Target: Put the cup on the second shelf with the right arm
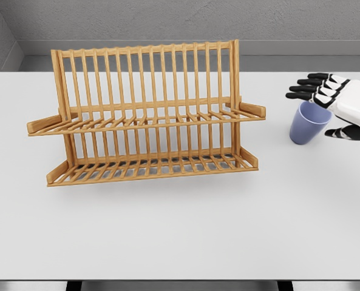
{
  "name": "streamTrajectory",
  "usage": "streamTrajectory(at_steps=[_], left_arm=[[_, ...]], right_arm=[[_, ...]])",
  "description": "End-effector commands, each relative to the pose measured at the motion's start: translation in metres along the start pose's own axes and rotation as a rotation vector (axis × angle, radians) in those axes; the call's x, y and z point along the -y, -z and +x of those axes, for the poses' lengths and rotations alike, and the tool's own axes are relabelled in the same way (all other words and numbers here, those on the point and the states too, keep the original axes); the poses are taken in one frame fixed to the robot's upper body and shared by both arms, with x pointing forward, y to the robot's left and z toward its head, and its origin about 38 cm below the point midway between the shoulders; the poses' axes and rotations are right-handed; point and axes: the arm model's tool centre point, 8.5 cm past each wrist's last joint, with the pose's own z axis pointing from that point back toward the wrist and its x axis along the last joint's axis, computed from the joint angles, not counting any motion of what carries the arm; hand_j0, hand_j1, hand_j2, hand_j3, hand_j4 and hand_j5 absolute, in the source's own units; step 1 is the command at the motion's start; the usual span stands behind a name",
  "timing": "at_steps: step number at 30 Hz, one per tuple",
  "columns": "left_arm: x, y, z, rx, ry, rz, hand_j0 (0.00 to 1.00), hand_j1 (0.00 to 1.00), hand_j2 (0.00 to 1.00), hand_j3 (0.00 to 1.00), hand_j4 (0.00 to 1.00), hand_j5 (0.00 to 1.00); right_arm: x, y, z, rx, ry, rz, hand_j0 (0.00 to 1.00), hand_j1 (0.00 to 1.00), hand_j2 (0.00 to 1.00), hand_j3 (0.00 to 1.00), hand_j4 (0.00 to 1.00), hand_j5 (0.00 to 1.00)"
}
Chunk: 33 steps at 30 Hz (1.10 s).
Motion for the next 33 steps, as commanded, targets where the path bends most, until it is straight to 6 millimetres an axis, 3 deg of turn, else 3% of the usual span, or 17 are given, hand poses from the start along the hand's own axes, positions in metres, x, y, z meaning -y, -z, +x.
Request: streamTrajectory(at_steps=[1, 7, 12, 16, 18, 20, 22, 25, 28, 33], left_arm=[[0.0, 0.0, 0.0, 0.0, 0.0, 0.0, 1.0, 1.0, 1.0, 1.0, 1.0, 1.0], [0.0, 0.0, 0.0, 0.0, 0.0, 0.0, 1.0, 1.0, 1.0, 1.0, 1.0, 1.0], [0.0, 0.0, 0.0, 0.0, 0.0, 0.0, 1.0, 1.0, 1.0, 1.0, 1.0, 1.0], [0.0, 0.0, 0.0, 0.0, 0.0, 0.0, 1.0, 1.0, 1.0, 1.0, 1.0, 1.0], [0.0, 0.0, 0.0, 0.0, 0.0, 0.0, 1.0, 1.0, 1.0, 1.0, 1.0, 1.0], [0.0, 0.0, 0.0, 0.0, 0.0, 0.0, 1.0, 1.0, 1.0, 1.0, 1.0, 1.0], [0.0, 0.0, 0.0, 0.0, 0.0, 0.0, 1.0, 1.0, 1.0, 1.0, 1.0, 1.0], [0.0, 0.0, 0.0, 0.0, 0.0, 0.0, 1.0, 1.0, 1.0, 1.0, 1.0, 1.0], [0.0, 0.0, 0.0, 0.0, 0.0, 0.0, 1.0, 1.0, 1.0, 1.0, 1.0, 1.0], [0.0, 0.0, 0.0, 0.0, 0.0, 0.0, 1.0, 1.0, 1.0, 1.0, 1.0, 1.0]], right_arm=[[0.0, 0.0, 0.0, -0.001, 0.007, -0.002, 1.0, 1.0, 1.0, 1.0, 1.0, 1.0], [0.001, -0.004, -0.003, -0.013, -0.004, 0.018, 1.0, 1.0, 1.0, 1.0, 1.0, 1.0], [-0.01, -0.009, -0.011, -0.031, -0.039, 0.389, 1.0, 1.0, 1.0, 1.0, 1.0, 1.0], [-0.012, -0.026, -0.054, -0.161, 0.016, 0.399, 1.0, 1.0, 1.0, 1.0, 1.0, 1.0], [0.002, -0.028, -0.066, -0.194, 0.006, 0.369, 1.0, 1.0, 1.0, 1.0, 1.0, 1.0], [0.017, -0.021, -0.078, -0.218, 0.001, 0.308, 1.0, 1.0, 1.0, 1.0, 1.0, 1.0], [0.02, -0.001, -0.078, -0.187, -0.002, 0.284, 1.0, 1.0, 1.0, 1.0, 1.0, 1.0], [-0.001, 0.036, -0.082, -0.138, 0.044, 0.326, 1.0, 1.0, 1.0, 1.0, 1.0, 1.0], [-0.013, 0.039, -0.081, -0.13, 0.058, 0.358, 1.0, 1.0, 1.0, 1.0, 1.0, 1.0], [-0.014, 0.034, -0.089, -0.156, 0.069, 0.361, 1.0, 1.0, 1.0, 1.0, 1.0, 1.0]])
